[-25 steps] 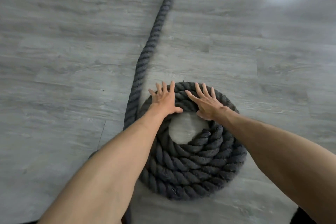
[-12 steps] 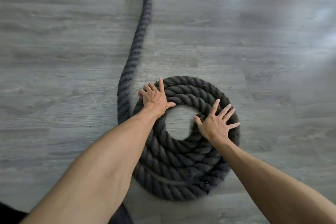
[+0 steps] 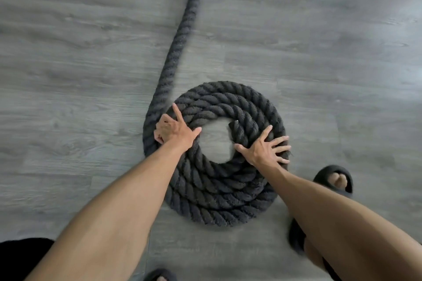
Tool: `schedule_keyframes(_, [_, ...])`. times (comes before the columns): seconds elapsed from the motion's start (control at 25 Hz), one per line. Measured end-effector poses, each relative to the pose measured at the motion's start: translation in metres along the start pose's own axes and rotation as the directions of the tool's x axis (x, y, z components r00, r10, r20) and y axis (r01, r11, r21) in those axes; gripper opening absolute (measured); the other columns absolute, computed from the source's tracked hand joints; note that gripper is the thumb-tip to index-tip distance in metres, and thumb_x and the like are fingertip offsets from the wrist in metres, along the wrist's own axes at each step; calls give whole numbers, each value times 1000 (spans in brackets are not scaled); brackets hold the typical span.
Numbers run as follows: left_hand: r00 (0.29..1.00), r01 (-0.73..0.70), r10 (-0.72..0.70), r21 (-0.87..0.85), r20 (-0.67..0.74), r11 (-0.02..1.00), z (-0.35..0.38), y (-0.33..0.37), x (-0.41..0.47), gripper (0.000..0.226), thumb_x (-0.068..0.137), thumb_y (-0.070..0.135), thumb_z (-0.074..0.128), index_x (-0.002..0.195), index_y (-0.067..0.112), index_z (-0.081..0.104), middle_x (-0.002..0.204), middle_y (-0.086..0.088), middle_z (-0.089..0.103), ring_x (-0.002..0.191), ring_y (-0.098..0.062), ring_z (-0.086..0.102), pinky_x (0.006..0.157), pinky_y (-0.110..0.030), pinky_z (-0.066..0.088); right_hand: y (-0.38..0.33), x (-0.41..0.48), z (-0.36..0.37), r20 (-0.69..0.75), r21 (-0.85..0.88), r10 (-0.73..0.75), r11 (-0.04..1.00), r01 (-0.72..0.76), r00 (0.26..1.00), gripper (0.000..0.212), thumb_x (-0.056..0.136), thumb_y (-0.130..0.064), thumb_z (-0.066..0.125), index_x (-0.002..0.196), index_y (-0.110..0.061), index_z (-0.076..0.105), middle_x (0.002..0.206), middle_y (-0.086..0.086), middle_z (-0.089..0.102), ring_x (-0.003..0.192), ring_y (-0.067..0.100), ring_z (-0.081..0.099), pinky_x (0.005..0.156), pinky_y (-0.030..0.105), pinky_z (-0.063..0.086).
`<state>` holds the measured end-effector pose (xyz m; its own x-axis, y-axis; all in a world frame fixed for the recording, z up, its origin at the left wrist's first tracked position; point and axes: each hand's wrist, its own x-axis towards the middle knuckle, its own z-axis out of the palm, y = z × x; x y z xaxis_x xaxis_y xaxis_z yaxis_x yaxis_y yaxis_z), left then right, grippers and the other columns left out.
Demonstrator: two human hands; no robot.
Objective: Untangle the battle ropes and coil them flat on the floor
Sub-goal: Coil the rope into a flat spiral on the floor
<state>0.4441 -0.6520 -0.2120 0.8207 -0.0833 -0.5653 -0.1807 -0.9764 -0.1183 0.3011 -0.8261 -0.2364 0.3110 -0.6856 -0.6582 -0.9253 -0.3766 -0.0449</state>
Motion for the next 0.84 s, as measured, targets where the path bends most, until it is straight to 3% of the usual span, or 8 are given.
schedule_keyframes(0.16, [997,70,-69,56,-13,996,-4,2,20,122,74,92,26,155,8,-6,134,-23,38,109,-34,49,73,-41,38,-33,42,-26,-1,-108,-106,989,105,994,139,69,-75,72,156,-21,-21,153,37,-28,141,63,-14,105,83,5])
schedule_keyframes(0.28, [970,34,2,144,-244,989,-10,17,38,116,76,87,36,151,1,15,134,-21,37,111,-33,42,84,-43,37,-62,79,-59,20,-220,-236,947,235,971,137,70,-72,74,157,-22,-18,155,36,-25,143,62,-11,105,82,8])
schedule_keyframes(0.36, [946,-58,97,132,-308,989,-18,35,60,110,78,77,49,152,5,11,142,-24,30,121,-37,37,94,-49,36,-85,106,-81,42,-295,-319,902,317,947,136,70,-71,75,157,-22,-18,156,35,-23,143,61,-9,106,81,10])
schedule_keyframes(0.48, [952,-97,111,65,-284,993,-33,60,94,109,81,70,54,155,9,3,149,-28,21,129,-46,30,104,-56,31,-116,143,-111,93,-401,-414,817,415,905,137,68,-70,77,157,-24,-17,158,33,-22,143,61,-9,105,82,9])
schedule_keyframes(0.64, [951,-63,73,42,-302,997,-61,90,125,111,79,67,63,155,11,4,149,-25,22,133,-42,28,107,-55,31,-152,192,-155,194,-473,-553,671,571,811,133,72,-65,78,158,-26,-16,159,30,-24,144,59,-11,107,81,9])
schedule_keyframes(0.84, [990,-87,72,-118,-120,989,-114,148,153,118,80,56,71,156,16,-10,160,-22,2,146,-42,11,114,-62,19,-176,244,-203,286,-528,-643,514,677,711,130,75,-62,77,157,-30,-19,158,28,-28,144,59,-16,111,77,7])
